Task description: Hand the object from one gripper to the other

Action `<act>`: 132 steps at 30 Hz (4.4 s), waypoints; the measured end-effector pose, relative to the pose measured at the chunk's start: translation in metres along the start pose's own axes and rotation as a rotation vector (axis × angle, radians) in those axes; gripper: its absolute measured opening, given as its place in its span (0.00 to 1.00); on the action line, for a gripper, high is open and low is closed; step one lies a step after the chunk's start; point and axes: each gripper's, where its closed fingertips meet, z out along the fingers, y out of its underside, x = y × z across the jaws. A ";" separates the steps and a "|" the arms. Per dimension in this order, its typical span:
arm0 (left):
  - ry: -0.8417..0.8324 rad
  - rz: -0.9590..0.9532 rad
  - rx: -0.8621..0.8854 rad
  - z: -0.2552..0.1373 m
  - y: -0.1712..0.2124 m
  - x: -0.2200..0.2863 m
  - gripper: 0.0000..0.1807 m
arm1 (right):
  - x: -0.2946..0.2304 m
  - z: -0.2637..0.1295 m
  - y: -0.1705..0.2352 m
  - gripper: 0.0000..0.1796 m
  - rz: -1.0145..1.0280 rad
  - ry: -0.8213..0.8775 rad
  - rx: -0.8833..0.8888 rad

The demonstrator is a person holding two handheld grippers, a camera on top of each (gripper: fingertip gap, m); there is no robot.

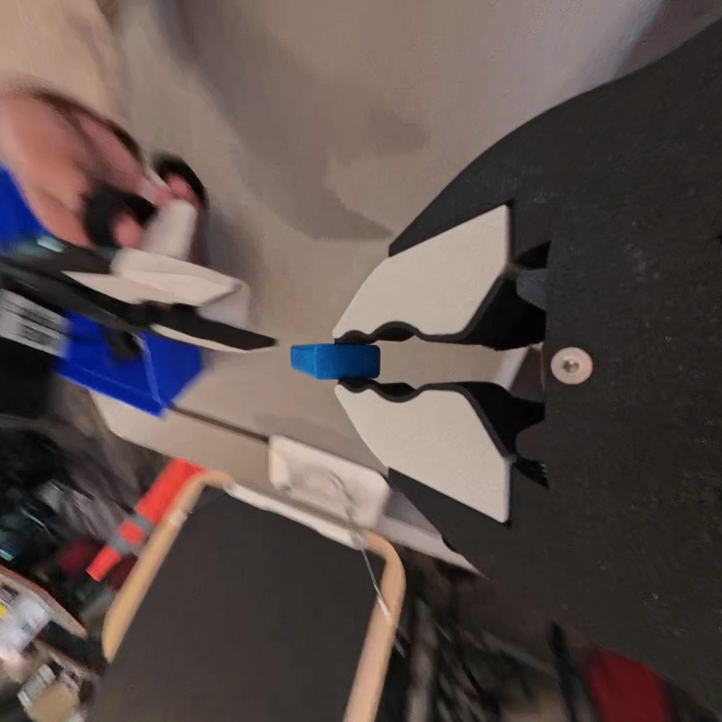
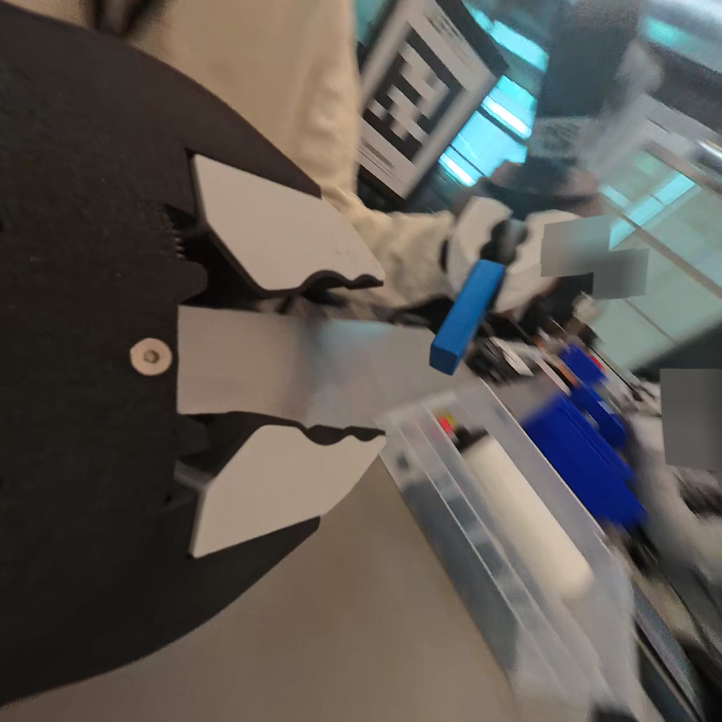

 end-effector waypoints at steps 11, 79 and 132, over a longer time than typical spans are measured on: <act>-0.250 0.308 -0.117 0.030 0.003 -0.010 0.09 | 0.004 0.022 -0.031 0.47 -0.163 0.351 0.193; 0.463 -0.853 0.515 -0.016 -0.024 -0.035 0.18 | -0.036 0.034 -0.023 0.32 -0.716 0.373 0.181; 0.485 -0.722 0.430 0.019 -0.058 0.010 0.13 | -0.057 0.003 -0.044 0.09 -0.110 -0.237 0.457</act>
